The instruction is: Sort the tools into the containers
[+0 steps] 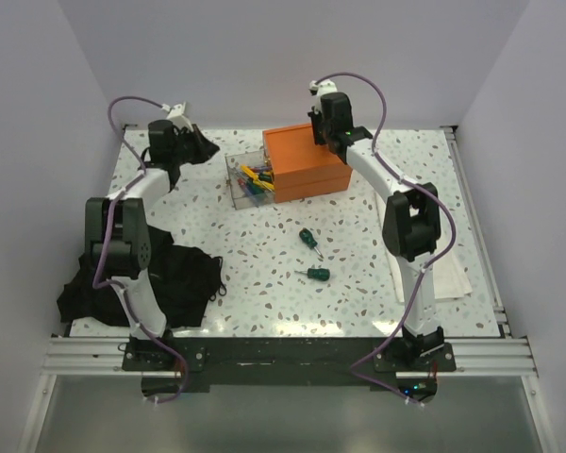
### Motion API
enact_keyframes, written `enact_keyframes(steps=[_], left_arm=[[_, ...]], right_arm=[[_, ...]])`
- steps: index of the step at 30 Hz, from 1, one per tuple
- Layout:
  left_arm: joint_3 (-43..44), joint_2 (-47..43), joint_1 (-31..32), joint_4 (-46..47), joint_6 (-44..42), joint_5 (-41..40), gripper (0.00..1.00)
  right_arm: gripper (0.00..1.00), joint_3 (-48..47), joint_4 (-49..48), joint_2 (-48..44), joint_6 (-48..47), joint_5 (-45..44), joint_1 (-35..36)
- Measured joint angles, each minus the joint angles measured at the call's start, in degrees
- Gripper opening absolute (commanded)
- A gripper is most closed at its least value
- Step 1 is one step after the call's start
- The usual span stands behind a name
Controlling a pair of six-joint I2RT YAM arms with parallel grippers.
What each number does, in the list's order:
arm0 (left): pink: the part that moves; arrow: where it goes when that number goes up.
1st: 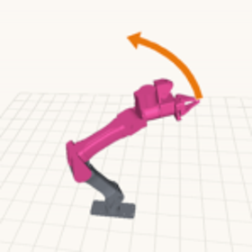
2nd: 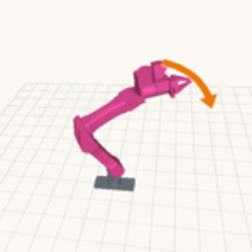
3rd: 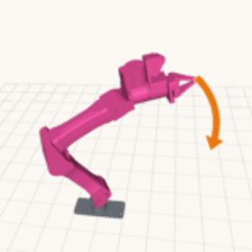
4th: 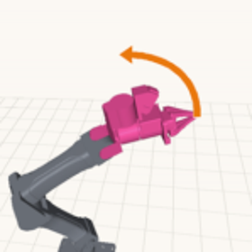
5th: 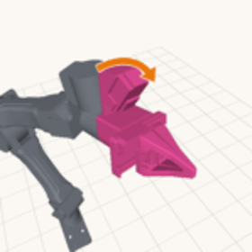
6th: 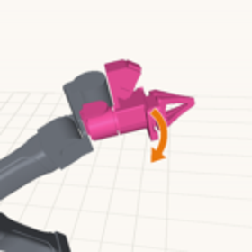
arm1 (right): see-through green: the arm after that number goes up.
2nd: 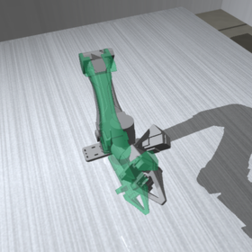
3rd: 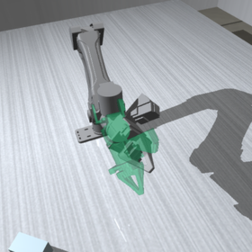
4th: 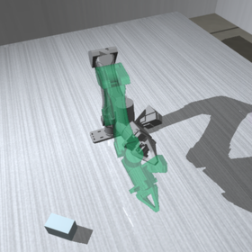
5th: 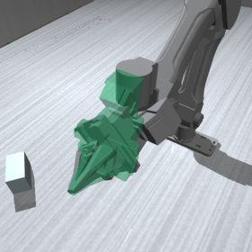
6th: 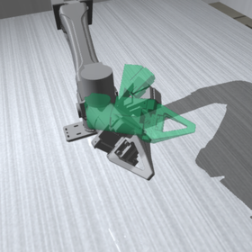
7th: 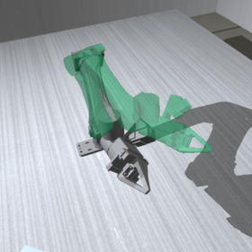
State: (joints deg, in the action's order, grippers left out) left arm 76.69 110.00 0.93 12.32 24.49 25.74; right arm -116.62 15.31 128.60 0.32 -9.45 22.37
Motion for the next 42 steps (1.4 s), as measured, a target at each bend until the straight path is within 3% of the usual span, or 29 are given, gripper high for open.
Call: enact_keyframes(steps=[10,27,33,37,39,42], left_arm=[[0.26,6.10,0.33,-4.02,-1.68,-4.63,0.00],[4.92,11.93,14.10,-0.48,-1.42,-6.27,0.01],[5.25,11.80,15.93,-1.49,-1.60,-6.21,0.23],[3.78,10.01,15.30,-4.57,-2.67,-7.56,0.29],[0.74,7.89,14.47,-6.73,-2.56,-8.26,0.43],[-2.82,4.15,12.46,-10.10,-2.34,-9.16,0.56]], right_arm=[[0.00,1.60,-1.27,-0.68,0.87,0.15,0.00],[0.00,5.46,-2.89,-2.95,1.18,1.55,0.00],[0.00,5.79,-3.21,-3.02,1.20,1.60,0.00],[0.00,5.90,-3.37,-3.08,1.20,1.62,0.00],[0.00,5.92,-3.39,-3.10,1.20,1.64,0.00],[0.00,5.92,-3.39,-3.10,1.25,1.73,-0.02]])
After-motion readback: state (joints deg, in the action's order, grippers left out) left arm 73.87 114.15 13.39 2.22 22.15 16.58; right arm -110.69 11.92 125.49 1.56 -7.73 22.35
